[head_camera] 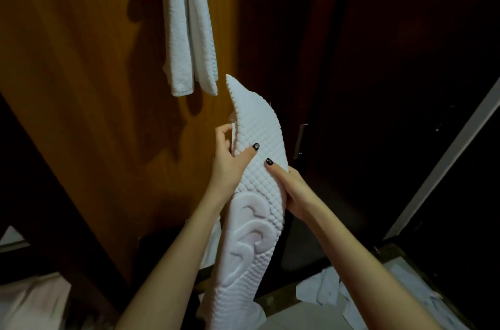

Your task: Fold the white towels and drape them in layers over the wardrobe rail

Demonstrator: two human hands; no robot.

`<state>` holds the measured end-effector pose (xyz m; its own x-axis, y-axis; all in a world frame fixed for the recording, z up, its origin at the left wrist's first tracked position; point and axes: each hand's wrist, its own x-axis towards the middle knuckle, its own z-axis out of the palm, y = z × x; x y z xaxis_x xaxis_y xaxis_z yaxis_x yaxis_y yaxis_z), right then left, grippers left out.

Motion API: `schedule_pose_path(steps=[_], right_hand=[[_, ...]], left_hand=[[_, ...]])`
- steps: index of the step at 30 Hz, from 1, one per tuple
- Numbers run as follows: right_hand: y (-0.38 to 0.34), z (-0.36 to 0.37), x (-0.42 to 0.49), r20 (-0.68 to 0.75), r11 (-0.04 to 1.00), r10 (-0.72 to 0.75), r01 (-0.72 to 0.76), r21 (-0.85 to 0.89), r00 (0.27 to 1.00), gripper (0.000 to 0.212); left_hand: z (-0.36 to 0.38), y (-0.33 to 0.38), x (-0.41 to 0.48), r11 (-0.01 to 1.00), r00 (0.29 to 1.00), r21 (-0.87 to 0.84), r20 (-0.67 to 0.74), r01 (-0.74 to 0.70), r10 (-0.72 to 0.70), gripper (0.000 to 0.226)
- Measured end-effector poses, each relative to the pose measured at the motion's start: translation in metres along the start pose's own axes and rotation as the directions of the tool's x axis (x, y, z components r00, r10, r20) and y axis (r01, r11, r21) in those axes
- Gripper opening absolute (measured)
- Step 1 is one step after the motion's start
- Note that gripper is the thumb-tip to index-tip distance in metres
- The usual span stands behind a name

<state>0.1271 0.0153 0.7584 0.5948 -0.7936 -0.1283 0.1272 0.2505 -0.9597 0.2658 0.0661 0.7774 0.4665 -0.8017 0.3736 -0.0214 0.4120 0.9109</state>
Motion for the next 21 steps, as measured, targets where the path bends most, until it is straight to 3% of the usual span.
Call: schedule_pose_path(steps=[7, 12, 14, 18, 21], right_hand=[[-0.018, 0.019, 0.011, -0.001, 0.980, -0.191, 0.190, -0.062, 0.982, 0.028], [-0.037, 0.019, 0.024, -0.039, 0.961, -0.265, 0.261, -0.086, 0.963, 0.012], [-0.049, 0.016, 0.031, -0.044, 0.959, -0.277, 0.274, -0.069, 0.960, 0.013], [-0.068, 0.009, 0.041, -0.040, 0.965, -0.262, 0.262, -0.016, 0.964, 0.020], [-0.076, -0.001, 0.046, -0.011, 0.977, -0.210, 0.211, 0.024, 0.978, 0.024]], left_hand=[[-0.019, 0.006, 0.019, 0.996, 0.990, 0.082, -0.134, -0.031, 0.041, 0.034], [-0.034, -0.008, 0.005, 0.982, 0.974, 0.157, -0.182, -0.108, 0.136, 0.008], [-0.040, -0.025, -0.006, 0.977, 0.984, 0.190, -0.128, -0.098, 0.124, 0.007], [-0.035, -0.049, -0.016, 0.980, 0.999, 0.197, 0.019, 0.027, -0.031, 0.051], [-0.030, -0.044, -0.013, 0.979, 0.985, 0.182, 0.128, 0.092, -0.116, 0.032]])
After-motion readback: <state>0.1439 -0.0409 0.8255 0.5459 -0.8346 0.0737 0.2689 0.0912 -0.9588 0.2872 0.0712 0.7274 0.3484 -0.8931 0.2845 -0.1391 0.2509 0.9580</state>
